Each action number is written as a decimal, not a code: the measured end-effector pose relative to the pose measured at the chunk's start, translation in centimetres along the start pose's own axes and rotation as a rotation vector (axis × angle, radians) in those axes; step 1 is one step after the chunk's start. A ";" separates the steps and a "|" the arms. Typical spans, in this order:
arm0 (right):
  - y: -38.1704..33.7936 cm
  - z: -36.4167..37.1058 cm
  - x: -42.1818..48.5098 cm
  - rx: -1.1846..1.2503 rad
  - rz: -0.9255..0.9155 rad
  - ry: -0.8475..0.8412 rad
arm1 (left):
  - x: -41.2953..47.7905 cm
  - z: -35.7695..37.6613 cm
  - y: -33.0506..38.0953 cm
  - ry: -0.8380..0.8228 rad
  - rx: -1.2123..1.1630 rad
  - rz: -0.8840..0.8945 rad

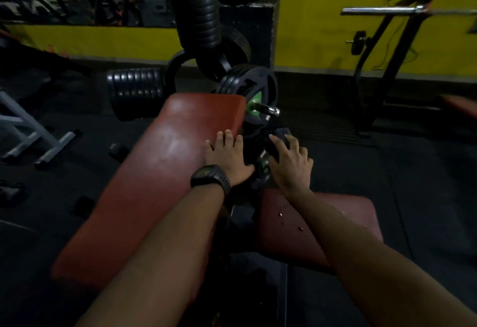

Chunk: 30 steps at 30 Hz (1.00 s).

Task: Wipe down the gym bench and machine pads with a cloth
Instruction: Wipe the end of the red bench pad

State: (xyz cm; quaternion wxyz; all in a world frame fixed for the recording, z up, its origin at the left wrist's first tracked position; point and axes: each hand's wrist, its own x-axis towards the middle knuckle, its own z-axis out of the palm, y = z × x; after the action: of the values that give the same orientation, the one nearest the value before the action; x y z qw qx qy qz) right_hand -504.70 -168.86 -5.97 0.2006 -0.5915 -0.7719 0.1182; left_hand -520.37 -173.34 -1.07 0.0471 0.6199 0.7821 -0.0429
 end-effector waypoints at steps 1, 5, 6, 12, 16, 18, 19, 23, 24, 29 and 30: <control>1.6 0.5 -1.1 -0.007 0.022 -0.010 | -0.5 0.4 1.0 -0.001 0.023 -0.016; 8.3 2.4 -6.2 -0.038 0.079 -0.143 | -3.5 4.6 6.2 -0.011 0.077 0.003; 9.0 2.9 -7.2 -0.058 0.063 -0.177 | -4.3 6.1 6.8 -0.055 0.047 -0.004; 11.8 6.9 -12.4 -0.092 -0.033 -0.348 | -8.0 16.4 9.3 -0.479 -0.097 -0.153; 13.0 10.3 -13.0 -0.064 -0.080 -0.442 | -7.5 20.9 9.7 -0.528 -0.126 -0.194; 13.7 11.9 -13.4 -0.117 -0.120 -0.434 | -7.0 22.8 9.4 -0.517 -0.135 -0.179; 14.1 13.0 -13.6 -0.123 -0.148 -0.392 | -6.7 24.1 9.1 -0.514 -0.147 -0.161; 14.5 15.5 -13.7 -0.155 -0.290 -0.197 | -5.8 27.4 7.2 -0.382 -0.175 -0.047; 14.6 15.9 -13.6 -0.164 -0.325 -0.173 | -5.7 27.7 6.9 -0.356 -0.182 -0.018; 13.5 17.2 -12.6 -0.216 -0.445 -0.163 | -5.3 29.6 5.7 -0.317 -0.213 0.039; 13.2 17.5 -12.1 -0.222 -0.456 -0.172 | -5.4 29.8 5.7 -0.331 -0.256 0.016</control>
State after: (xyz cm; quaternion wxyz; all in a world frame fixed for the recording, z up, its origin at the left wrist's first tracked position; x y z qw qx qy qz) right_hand -498.53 -175.93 -29.19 0.0897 -0.4085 -0.9077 0.0346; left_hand -513.01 -180.96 -29.97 0.2537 0.5994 0.7579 -0.0440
